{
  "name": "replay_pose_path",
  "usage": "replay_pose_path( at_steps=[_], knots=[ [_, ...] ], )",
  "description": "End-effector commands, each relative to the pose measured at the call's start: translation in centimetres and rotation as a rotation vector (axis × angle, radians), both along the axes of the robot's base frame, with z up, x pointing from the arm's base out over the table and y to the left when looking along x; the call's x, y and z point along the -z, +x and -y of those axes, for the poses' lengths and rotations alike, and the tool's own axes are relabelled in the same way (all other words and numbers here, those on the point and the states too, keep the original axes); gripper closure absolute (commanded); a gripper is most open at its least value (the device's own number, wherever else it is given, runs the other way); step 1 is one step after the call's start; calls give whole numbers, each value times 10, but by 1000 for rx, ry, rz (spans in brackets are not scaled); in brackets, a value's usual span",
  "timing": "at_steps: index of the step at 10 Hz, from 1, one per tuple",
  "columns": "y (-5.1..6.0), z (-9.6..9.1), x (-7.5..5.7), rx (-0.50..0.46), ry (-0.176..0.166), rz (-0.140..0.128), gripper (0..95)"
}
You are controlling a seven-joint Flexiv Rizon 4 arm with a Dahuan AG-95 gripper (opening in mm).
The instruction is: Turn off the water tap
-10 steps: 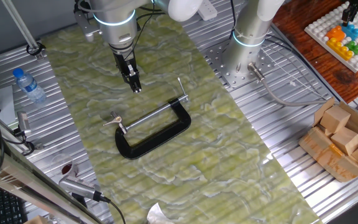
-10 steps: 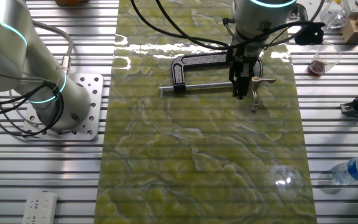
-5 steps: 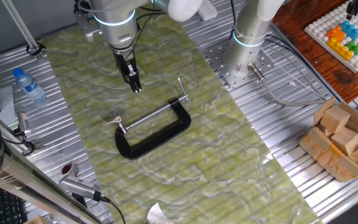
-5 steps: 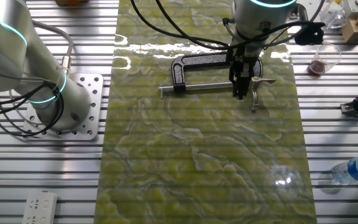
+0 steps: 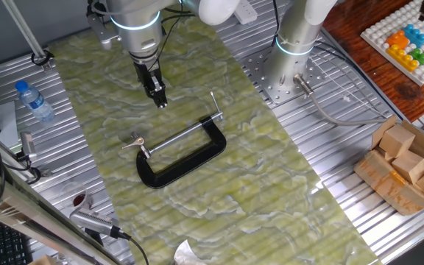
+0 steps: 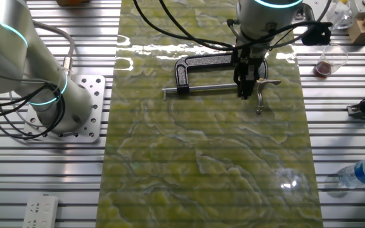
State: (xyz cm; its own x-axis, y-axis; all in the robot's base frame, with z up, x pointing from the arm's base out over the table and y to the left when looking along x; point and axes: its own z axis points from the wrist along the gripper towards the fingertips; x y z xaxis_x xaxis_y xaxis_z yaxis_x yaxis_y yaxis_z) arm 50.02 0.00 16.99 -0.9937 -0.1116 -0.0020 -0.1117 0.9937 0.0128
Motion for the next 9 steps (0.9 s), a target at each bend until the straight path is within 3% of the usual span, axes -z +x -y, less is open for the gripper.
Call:
replay_pose_path(
  at_steps=[1,4,6,8,9],
  knots=[
    [0,0,0,-84,9,-1,950],
    [0,0,0,-161,13,-16,950],
    [3,1,1,-287,13,-30,950],
    [19,4,9,-409,23,-56,950],
    [33,6,15,-510,30,-71,950]
  ],
)
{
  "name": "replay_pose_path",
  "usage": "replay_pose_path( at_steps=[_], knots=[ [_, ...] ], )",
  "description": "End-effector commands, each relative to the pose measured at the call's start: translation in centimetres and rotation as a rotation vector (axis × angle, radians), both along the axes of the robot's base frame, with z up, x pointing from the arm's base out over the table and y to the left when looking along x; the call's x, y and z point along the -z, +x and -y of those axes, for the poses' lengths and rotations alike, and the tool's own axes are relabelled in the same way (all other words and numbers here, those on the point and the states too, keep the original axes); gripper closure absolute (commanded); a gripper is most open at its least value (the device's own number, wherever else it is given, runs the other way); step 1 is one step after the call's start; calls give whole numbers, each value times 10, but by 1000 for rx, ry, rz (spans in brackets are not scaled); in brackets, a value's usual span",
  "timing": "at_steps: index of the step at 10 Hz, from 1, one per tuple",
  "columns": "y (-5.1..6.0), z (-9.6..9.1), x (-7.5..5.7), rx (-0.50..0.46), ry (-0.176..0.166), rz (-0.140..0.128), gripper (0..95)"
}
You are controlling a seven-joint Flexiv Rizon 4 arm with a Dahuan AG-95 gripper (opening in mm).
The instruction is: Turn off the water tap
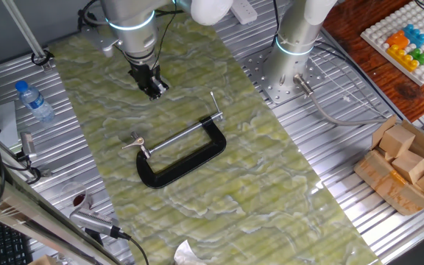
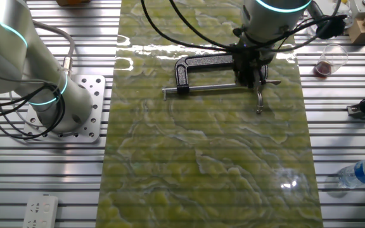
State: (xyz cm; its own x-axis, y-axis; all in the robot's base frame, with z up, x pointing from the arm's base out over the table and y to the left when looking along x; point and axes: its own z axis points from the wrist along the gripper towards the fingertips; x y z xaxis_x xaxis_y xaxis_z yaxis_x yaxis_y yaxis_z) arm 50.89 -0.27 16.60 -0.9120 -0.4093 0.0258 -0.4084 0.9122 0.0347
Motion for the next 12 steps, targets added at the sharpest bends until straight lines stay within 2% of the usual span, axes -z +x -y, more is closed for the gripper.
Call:
replay_pose_path(
  at_steps=[1,3,4,6,7,9,10,11,12],
  knots=[
    [35,4,18,-274,20,-36,950],
    [51,2,25,-373,29,-35,950],
    [62,-1,28,-437,33,-49,760],
    [76,-10,32,-516,35,-56,760],
    [78,-12,33,-544,34,-56,570],
    [91,-21,42,-660,37,-55,570],
    [91,-21,42,-660,37,-55,570],
    [97,-27,47,-732,39,-54,570],
    [97,-27,47,-732,39,-54,570]
  ],
)
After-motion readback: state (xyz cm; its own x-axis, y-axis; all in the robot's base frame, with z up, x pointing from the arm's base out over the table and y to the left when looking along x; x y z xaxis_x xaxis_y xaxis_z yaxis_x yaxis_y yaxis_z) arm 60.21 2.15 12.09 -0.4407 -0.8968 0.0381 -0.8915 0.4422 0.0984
